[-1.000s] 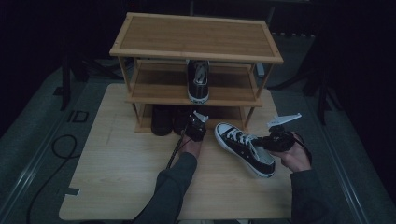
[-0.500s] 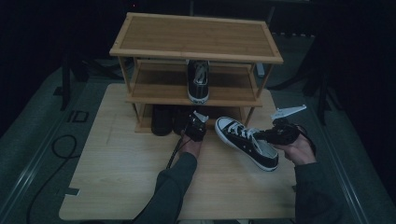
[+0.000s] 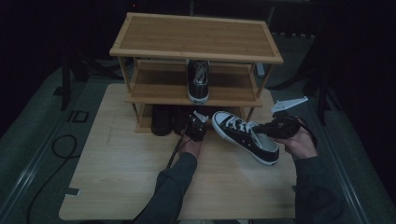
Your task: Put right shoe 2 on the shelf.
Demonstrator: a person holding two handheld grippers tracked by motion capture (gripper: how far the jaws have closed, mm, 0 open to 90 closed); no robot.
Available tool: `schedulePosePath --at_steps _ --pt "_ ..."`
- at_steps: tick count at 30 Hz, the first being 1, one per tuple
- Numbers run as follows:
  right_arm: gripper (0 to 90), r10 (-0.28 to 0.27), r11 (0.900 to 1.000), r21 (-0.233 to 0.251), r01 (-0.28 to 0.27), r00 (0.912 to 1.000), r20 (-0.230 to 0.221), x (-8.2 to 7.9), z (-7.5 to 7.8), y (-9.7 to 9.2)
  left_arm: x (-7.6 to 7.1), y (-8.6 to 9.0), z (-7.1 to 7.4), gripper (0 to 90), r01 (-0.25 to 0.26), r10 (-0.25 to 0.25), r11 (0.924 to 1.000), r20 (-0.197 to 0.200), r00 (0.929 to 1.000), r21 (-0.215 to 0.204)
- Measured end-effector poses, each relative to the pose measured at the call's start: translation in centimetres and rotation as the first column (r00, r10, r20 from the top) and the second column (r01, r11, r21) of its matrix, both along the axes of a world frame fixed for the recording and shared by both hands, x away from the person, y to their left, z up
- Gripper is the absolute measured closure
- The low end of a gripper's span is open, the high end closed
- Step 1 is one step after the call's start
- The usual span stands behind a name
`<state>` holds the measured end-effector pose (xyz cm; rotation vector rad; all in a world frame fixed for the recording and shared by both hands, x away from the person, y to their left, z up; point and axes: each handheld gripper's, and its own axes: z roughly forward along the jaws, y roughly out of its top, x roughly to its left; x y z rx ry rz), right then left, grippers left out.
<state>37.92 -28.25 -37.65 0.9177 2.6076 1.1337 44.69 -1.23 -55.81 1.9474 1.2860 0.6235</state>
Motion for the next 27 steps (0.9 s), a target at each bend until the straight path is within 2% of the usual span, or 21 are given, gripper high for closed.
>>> schedulePosePath --at_steps 8,13,27 --pt "88.5 0.014 0.9999 0.003 -0.014 0.9998 0.014 0.2 1.2 0.3 0.0 0.0 0.0 90.0 0.000 0.000 1.0000 0.000 1.0000 0.001" --pt "88.5 0.024 0.9992 0.033 -0.024 0.9996 0.014 0.3 2.0 0.3 0.0 0.0 0.0 90.0 0.003 -0.003 1.0000 -0.003 1.0000 0.002" --pt "88.5 0.045 0.9987 0.021 -0.046 0.9987 0.023 0.3 3.4 0.8 0.0 0.0 0.0 90.0 0.001 -0.001 1.0000 -0.001 1.0000 0.001"
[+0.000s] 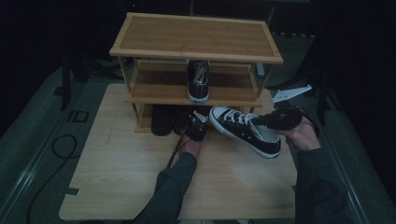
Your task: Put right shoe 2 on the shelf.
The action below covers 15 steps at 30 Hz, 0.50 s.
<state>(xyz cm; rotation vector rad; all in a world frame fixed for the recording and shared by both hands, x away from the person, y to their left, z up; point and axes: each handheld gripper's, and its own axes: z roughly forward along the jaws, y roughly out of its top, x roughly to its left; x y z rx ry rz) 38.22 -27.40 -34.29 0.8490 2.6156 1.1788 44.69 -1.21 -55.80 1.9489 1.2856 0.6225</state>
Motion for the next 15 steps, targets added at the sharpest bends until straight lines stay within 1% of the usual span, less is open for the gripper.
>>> schedulePosePath --at_steps 10,12,15 --pt "88.5 0.019 0.9998 -0.005 -0.019 0.9998 0.004 -0.40 0.23 0.16 0.01 0.00 -0.01 90.0 -0.001 0.001 1.0000 0.000 1.0000 0.001" --pt "88.5 0.027 0.9996 0.012 -0.027 0.9996 0.002 -0.66 0.44 -0.04 0.00 0.02 0.02 90.0 0.004 -0.004 1.0000 -0.003 1.0000 0.008" --pt "88.4 0.030 0.9991 0.028 -0.031 0.9995 0.010 -0.77 0.83 -0.28 0.00 0.02 0.01 90.0 0.003 -0.003 1.0000 -0.002 1.0000 0.008"
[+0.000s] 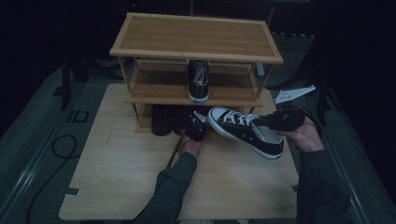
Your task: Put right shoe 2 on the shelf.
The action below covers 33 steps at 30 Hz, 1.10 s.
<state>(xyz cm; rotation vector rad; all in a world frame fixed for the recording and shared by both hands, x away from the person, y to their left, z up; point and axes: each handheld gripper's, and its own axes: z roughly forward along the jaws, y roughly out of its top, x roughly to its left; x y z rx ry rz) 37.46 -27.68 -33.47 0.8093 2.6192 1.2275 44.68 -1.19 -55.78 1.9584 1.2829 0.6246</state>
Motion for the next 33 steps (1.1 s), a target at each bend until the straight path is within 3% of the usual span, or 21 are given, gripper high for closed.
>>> schedulePosePath --at_steps 9,17,23,31,33 --pt "88.5 -0.027 0.9996 0.008 0.026 0.9990 0.037 0.0 1.1 0.1 0.0 0.0 0.0 90.0 -0.008 0.008 1.0000 0.002 1.0000 0.004" --pt "88.4 -0.033 0.9985 0.044 0.031 0.9984 0.046 0.3 2.0 -0.1 0.0 0.0 0.0 90.0 -0.007 0.007 1.0000 0.001 1.0000 0.003" --pt "88.5 -0.094 0.9953 0.029 0.093 0.9935 0.063 0.9 2.6 0.1 0.0 0.0 0.0 90.0 -0.001 0.001 1.0000 0.001 1.0000 0.001" --pt "88.5 -0.159 0.9864 0.051 0.156 0.9850 0.066 2.2 2.6 0.4 0.0 0.0 0.0 90.0 0.001 -0.001 1.0000 0.000 1.0000 -0.003" --pt "88.4 -0.196 0.9801 0.042 0.194 0.9781 0.069 3.1 2.6 0.8 0.0 0.0 0.0 90.0 0.002 -0.002 1.0000 0.000 1.0000 -0.003"
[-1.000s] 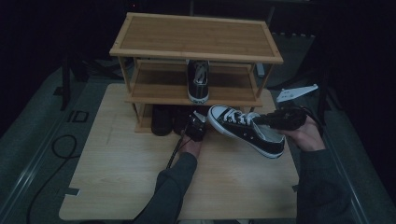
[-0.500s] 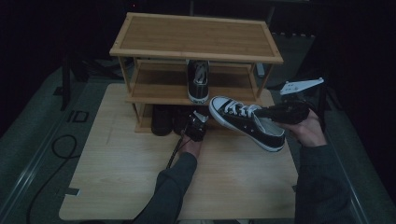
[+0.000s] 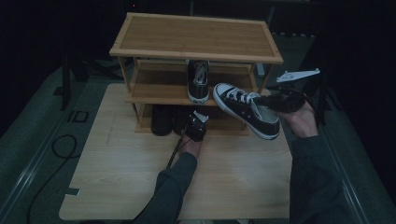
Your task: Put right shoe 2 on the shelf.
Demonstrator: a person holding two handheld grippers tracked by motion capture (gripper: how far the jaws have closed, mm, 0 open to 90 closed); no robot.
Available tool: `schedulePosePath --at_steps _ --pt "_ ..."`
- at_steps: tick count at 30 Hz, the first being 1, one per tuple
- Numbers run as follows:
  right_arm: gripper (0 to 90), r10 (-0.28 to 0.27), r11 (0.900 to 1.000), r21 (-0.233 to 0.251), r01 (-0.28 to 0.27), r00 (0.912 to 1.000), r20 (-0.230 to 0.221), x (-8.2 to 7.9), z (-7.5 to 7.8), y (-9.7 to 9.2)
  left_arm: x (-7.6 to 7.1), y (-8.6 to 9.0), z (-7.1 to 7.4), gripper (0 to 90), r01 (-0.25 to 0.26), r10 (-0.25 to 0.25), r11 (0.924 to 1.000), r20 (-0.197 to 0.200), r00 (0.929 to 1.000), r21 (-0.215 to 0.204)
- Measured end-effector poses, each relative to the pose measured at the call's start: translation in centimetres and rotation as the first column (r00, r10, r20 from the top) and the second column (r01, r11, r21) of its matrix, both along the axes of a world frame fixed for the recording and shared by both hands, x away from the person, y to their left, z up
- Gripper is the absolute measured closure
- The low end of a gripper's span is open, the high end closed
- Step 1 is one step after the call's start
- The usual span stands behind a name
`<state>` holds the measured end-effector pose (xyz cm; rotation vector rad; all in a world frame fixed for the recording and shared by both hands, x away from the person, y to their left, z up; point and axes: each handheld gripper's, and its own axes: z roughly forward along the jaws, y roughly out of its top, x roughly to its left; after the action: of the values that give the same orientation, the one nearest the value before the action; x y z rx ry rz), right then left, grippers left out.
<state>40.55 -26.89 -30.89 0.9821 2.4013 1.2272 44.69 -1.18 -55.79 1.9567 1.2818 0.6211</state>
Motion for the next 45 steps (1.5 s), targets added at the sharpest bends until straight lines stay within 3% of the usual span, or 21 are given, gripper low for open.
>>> schedulePosePath --at_steps 9,16,23,29,34,41,45 --pt "88.4 -0.087 0.9959 0.022 0.087 0.9962 -0.007 1.7 -0.5 0.8 0.0 0.0 0.0 90.0 -0.002 0.002 1.0000 0.000 1.0000 0.001" --pt "88.4 -0.122 0.9913 0.047 0.123 0.9924 -0.014 2.7 -0.7 1.9 0.0 0.0 0.0 90.0 -0.001 0.001 1.0000 0.000 1.0000 0.001" --pt "88.4 -0.174 0.9823 0.069 0.174 0.9847 -0.012 3.6 -1.1 3.0 0.0 0.0 0.0 90.0 0.001 -0.001 1.0000 -0.001 1.0000 -0.001" --pt "88.3 -0.172 0.9816 0.081 0.173 0.9849 -0.016 4.0 -1.3 3.3 0.0 0.0 0.0 90.0 0.000 0.000 1.0000 0.000 1.0000 0.000" --pt "84.1 -0.182 0.9822 0.046 0.182 0.9832 -0.013 4.1 -1.5 3.0 0.0 0.0 0.0 90.0 0.000 0.000 1.0000 0.001 1.0000 0.001" --pt "73.5 -0.179 0.9810 0.072 0.180 0.9836 -0.020 4.0 -1.2 2.3 0.0 0.0 0.0 90.0 0.000 0.000 1.0000 0.000 1.0000 0.001" --pt "68.0 -0.175 0.9782 0.115 0.173 0.9846 0.005 3.3 -0.4 1.5 0.0 0.0 0.0 90.0 0.000 0.000 1.0000 0.000 1.0000 0.001"
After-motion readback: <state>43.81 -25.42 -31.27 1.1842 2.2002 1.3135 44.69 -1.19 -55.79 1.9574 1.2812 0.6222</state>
